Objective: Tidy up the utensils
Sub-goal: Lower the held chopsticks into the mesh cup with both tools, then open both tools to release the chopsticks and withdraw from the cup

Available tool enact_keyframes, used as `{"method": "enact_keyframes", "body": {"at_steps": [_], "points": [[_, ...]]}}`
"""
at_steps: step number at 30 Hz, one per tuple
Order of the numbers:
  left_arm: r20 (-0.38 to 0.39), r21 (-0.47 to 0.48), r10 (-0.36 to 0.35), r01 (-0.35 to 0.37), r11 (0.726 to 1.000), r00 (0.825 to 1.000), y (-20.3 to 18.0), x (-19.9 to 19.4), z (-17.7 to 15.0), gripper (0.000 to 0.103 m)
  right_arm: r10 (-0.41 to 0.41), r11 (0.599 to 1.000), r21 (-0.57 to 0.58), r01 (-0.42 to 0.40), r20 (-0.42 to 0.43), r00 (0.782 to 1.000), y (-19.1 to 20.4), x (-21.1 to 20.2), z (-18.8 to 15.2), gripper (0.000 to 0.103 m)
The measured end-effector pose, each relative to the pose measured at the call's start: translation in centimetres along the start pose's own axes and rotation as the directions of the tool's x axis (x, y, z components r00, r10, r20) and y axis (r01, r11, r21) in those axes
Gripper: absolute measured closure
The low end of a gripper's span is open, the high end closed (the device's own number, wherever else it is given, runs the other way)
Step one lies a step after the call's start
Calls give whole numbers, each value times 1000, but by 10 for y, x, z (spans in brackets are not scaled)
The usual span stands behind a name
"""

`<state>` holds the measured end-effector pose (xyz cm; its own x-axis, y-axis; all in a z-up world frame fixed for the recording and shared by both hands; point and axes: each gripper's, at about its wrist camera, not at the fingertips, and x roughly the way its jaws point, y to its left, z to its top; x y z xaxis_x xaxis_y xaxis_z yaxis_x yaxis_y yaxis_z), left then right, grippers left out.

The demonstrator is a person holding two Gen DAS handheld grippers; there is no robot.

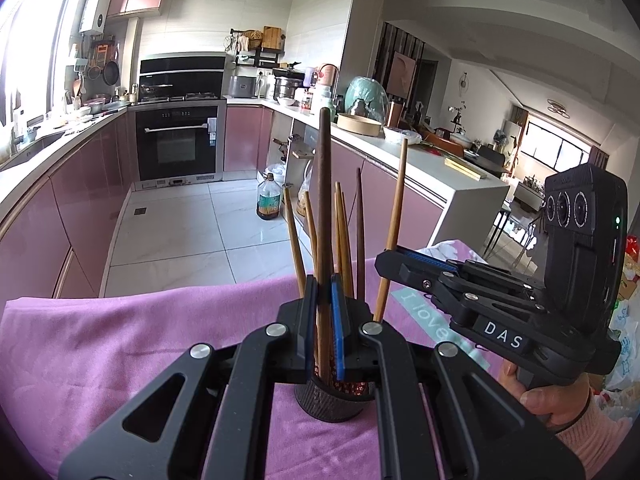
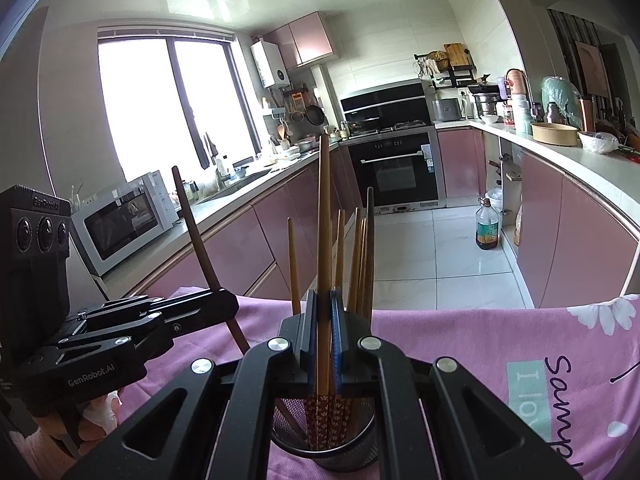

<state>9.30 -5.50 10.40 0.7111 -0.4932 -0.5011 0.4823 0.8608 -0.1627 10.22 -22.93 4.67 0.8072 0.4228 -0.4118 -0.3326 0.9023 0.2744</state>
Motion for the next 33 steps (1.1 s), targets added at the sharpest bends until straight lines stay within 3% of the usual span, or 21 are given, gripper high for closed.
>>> {"method": "enact_keyframes", "body": {"at_steps": [9,23,27,30,32,33], "points": [[-65,33,-14,17,999,998,-3,22,0,95,-1,1000,-4,1,-44,999,0,12,-7,98],[-114,-6,-5,4,1000,993,10,66,-7,95,-17,1000,-2,17,-97,995,-1,25,-17,94],[-104,-15,-4,2,1000,995,15,65,-17,86,-19,1000,5,19,-97,995,-4,21,-20,91],[-81,-36,3,-6,999,997,22,60,-24,76,-24,1000,0,24,-81,996,-4,13,-22,73],[-64,-54,7,-11,998,998,29,56,-28,60,-38,999,-16,37,-69,997,-3,6,-24,65],[-55,-66,8,-12,998,998,33,53,-31,57,-44,999,-20,43,-63,997,-3,3,-25,56]]}}
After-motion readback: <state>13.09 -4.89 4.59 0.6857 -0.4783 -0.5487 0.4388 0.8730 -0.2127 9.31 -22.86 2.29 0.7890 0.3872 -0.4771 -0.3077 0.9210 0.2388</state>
